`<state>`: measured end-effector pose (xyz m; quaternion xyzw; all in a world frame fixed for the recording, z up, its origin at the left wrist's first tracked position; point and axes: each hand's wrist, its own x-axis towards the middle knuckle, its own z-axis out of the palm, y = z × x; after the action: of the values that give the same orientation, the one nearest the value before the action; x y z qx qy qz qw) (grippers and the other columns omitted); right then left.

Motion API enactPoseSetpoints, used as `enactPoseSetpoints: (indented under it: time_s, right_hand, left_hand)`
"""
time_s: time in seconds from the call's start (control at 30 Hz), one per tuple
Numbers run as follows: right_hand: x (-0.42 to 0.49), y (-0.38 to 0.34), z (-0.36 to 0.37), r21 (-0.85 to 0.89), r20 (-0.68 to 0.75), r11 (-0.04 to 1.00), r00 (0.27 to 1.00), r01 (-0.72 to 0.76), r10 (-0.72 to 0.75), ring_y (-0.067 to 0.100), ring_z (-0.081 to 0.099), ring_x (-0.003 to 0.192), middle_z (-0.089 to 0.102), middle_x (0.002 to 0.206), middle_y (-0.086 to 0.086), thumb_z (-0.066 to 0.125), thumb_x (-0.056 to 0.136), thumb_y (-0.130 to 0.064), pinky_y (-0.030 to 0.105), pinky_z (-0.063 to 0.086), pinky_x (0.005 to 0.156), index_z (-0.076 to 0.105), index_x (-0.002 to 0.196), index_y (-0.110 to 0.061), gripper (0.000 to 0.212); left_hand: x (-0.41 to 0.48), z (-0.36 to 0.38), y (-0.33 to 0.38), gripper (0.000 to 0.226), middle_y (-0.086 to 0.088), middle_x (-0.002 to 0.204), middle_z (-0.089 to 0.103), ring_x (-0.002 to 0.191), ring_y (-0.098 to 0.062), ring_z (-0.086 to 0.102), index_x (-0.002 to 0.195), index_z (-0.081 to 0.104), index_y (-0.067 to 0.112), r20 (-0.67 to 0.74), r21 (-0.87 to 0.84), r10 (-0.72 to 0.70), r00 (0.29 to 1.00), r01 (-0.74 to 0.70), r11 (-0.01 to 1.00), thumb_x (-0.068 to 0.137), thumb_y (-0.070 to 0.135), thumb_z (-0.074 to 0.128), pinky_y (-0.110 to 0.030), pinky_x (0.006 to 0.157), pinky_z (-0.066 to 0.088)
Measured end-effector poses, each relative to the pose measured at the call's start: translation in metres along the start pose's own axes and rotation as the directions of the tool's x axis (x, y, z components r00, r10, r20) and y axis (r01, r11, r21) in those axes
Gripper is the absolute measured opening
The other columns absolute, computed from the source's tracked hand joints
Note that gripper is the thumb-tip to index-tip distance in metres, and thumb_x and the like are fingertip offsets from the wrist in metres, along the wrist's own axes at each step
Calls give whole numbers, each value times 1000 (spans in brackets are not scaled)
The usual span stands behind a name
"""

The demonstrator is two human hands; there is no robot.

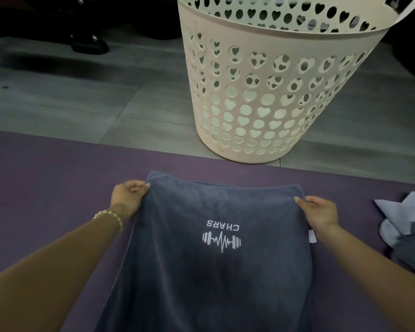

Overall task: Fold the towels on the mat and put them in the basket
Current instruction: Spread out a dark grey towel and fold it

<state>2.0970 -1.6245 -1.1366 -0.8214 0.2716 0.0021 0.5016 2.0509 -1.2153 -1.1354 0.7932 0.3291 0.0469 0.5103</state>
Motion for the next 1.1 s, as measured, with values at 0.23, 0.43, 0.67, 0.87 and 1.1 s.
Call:
enactPoseSetpoints:
  time_s: [0.23,0.43,0.67,0.87,1.1]
  right_hand:
    - [15,-3,2,28,80,984,982,-176,173,23,55,92,63,109,14,74,82,-15,37,49,92,63,113,1,37]
    - [-21,10,-27,62,254,979,952,-193,171,24,58,83,60,94,13,71,83,-11,34,51,76,55,110,-2,33]
    - [-95,60,-68,-17,424,973,879,-232,217,16,60,85,65,100,9,72,81,-15,23,48,70,59,102,-9,26]
    - [-164,94,-86,-81,499,942,805,-325,320,20,62,78,66,90,11,73,81,-14,30,54,75,57,109,-4,34]
    - [-236,125,-101,-243,632,938,693,-249,347,12,67,93,73,98,-1,69,85,-26,23,54,78,67,101,-18,18]
  left_hand:
    - [10,8,6,29,-16,109,67,95,-26,61,107,68,-2,3,107,-124,992,123,987,89,22,65,-31,93,45]
    - [-27,-18,-15,36,-8,65,50,61,-19,46,66,53,10,243,272,-135,960,66,960,87,35,65,-24,58,40]
    - [-97,-70,-60,30,0,64,59,59,-9,57,85,67,4,506,383,-276,817,74,921,88,33,63,-19,51,50]
    - [-156,-101,-96,20,11,76,73,72,1,67,90,72,15,551,403,-222,805,-24,915,83,34,68,-14,62,50]
    - [-202,-117,-95,12,3,90,75,78,-1,69,96,71,15,581,212,-125,804,-2,977,86,20,66,-10,65,51]
